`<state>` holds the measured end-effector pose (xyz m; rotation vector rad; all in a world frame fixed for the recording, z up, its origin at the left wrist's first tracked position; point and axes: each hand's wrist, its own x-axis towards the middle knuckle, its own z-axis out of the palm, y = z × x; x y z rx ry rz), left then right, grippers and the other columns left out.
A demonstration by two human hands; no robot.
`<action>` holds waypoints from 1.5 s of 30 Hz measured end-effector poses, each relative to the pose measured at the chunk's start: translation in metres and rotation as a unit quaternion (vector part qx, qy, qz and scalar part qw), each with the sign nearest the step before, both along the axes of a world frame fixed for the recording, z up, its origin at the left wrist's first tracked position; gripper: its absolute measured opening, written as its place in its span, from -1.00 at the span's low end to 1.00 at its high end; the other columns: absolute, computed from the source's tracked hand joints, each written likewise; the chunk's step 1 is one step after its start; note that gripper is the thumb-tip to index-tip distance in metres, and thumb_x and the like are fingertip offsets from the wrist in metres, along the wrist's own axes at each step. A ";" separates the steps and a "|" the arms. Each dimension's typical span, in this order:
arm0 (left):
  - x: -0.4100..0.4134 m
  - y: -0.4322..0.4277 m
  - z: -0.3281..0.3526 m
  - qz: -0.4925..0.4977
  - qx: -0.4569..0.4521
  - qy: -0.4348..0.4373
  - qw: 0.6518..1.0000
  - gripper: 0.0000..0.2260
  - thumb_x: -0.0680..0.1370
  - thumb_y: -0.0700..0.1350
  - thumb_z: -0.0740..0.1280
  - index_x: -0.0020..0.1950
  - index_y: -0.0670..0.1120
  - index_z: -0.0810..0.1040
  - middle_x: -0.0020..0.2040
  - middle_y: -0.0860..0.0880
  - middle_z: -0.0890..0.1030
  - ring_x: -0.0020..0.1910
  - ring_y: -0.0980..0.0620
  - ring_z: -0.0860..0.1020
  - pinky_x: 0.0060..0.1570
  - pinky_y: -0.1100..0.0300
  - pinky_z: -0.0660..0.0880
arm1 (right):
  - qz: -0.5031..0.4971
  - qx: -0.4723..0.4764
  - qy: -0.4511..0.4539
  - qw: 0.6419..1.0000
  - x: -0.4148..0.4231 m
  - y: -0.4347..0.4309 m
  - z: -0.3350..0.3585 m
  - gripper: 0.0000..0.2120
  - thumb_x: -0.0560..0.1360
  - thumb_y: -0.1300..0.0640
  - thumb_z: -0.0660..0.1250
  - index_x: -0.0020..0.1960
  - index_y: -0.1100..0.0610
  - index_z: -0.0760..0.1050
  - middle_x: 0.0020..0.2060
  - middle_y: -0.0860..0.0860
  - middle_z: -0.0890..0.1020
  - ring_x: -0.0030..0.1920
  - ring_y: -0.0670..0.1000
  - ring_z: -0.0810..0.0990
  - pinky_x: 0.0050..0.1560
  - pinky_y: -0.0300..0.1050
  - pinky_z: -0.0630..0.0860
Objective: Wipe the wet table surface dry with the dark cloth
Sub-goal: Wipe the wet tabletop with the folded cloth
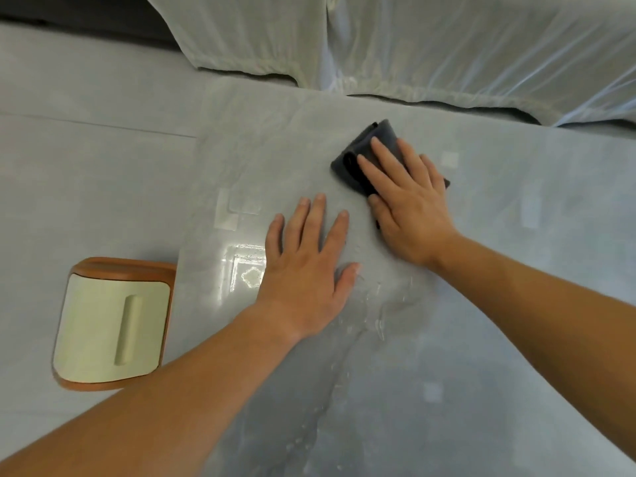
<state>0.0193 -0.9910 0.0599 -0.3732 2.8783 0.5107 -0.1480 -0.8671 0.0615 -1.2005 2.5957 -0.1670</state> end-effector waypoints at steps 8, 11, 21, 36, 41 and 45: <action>0.000 0.001 -0.003 0.010 0.008 0.022 1.000 -0.37 0.62 0.22 0.03 0.61 -0.10 0.16 0.64 -0.19 0.08 0.62 -0.17 0.01 0.53 -0.17 -0.11 | -0.114 -0.025 0.024 0.993 -0.035 -0.047 -0.003 -0.47 0.66 -0.01 0.01 0.62 -0.10 0.06 0.64 -0.06 0.02 0.62 0.15 -0.09 0.56 0.17 -0.14; 0.002 -0.002 -0.001 0.022 0.025 0.039 0.999 -0.35 0.62 0.19 0.07 0.59 -0.19 0.16 0.62 -0.19 0.14 0.61 -0.15 0.06 0.55 -0.13 -0.08 | 0.039 -0.022 0.033 0.998 0.001 -0.007 -0.004 -0.47 0.64 -0.03 0.04 0.61 -0.07 0.14 0.62 -0.04 0.11 0.62 0.17 -0.01 0.55 0.20 -0.05; 0.052 0.023 0.011 0.011 -0.006 0.013 1.000 -0.37 0.63 0.17 0.08 0.56 -0.21 0.22 0.61 -0.26 0.13 0.61 -0.21 0.05 0.56 -0.15 -0.01 | -0.012 -0.057 0.031 0.998 0.031 0.034 -0.006 -0.46 0.61 -0.01 0.03 0.59 -0.05 0.22 0.60 -0.02 0.18 0.61 0.19 0.06 0.55 0.21 0.00; 0.106 0.058 0.018 0.033 -0.021 -0.008 0.999 -0.38 0.64 0.19 0.03 0.58 -0.17 0.22 0.62 -0.23 0.09 0.62 -0.18 0.00 0.57 -0.10 -0.10 | -0.010 -0.054 0.030 0.998 0.117 0.110 -0.005 -0.45 0.59 0.03 0.08 0.58 -0.01 0.25 0.60 0.02 0.19 0.60 0.22 0.07 0.54 0.27 0.03; 0.133 0.076 0.022 0.035 -0.027 -0.028 0.999 -0.38 0.66 0.22 -0.02 0.61 -0.13 0.16 0.64 -0.19 0.03 0.63 -0.14 -0.08 0.57 -0.07 -0.16 | 0.124 -0.031 0.012 0.992 0.123 0.148 -0.003 -0.47 0.61 0.02 0.06 0.59 -0.07 0.23 0.60 -0.04 0.19 0.61 0.15 0.06 0.56 0.22 0.04; 0.153 0.092 0.022 0.039 -0.025 -0.026 0.999 -0.39 0.66 0.21 -0.01 0.60 -0.13 0.19 0.64 -0.21 0.06 0.63 -0.16 -0.06 0.57 -0.08 -0.14 | -0.105 -0.060 0.001 0.993 0.111 0.121 -0.005 -0.45 0.61 0.05 0.02 0.60 -0.05 0.18 0.62 -0.04 0.13 0.62 0.15 -0.02 0.58 0.17 -0.11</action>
